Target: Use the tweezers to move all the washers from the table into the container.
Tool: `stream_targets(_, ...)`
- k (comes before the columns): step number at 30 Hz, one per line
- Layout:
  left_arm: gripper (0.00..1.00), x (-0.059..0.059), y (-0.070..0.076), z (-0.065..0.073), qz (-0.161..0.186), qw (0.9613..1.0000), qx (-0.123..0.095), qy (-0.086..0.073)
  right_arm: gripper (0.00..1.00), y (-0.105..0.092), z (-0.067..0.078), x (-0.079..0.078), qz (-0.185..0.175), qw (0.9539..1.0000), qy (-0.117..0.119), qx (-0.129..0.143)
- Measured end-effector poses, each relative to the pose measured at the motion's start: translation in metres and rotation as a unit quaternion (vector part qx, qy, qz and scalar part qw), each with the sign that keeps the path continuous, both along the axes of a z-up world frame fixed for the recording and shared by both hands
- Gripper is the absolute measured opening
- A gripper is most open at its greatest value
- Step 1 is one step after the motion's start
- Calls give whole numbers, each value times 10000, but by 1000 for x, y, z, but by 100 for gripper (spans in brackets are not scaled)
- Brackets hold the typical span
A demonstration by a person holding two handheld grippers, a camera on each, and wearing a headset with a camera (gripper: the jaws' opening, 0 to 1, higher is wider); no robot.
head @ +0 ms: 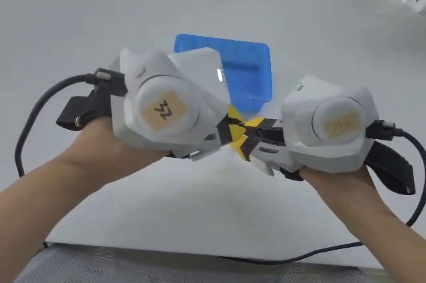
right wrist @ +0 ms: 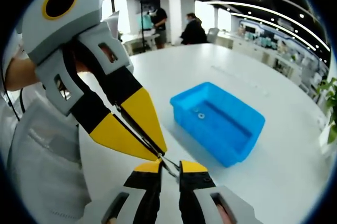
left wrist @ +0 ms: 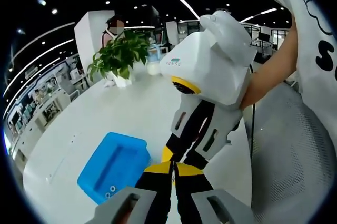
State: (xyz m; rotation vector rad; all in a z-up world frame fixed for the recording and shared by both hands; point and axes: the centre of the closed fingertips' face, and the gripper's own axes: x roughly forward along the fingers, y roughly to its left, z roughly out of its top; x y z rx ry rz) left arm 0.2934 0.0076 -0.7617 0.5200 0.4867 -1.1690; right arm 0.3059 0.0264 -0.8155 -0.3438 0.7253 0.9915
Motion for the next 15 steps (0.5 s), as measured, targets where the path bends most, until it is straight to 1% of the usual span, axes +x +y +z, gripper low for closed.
stream_targets(1,0,0,0,-2,-8,10000,31,4,9,0,-2,0,10,10000,-1,-26)
stream_targets(2,0,-1,-1,-1,-48,10000,3,-31,9,-1,-3,0,33,10000,-63,-67)
stream_targets(3,0,0,-1,-1,-17,10000,19,-21,9,-1,-2,0,49,9999,-95,-72)
stream_targets(5,0,0,-1,-1,-9,10000,-1,-23,8,-2,-1,1,13,10000,-50,-26)
stream_targets(8,0,2,0,-1,38,10000,-49,17,8,-2,-1,2,20,10000,-38,43)
stream_targets(13,0,9,0,0,117,9998,-118,75,6,-1,-2,7,68,9999,-74,5)
stream_targets(15,0,11,0,0,146,9998,-142,88,6,-1,-2,11,46,10000,-37,27)
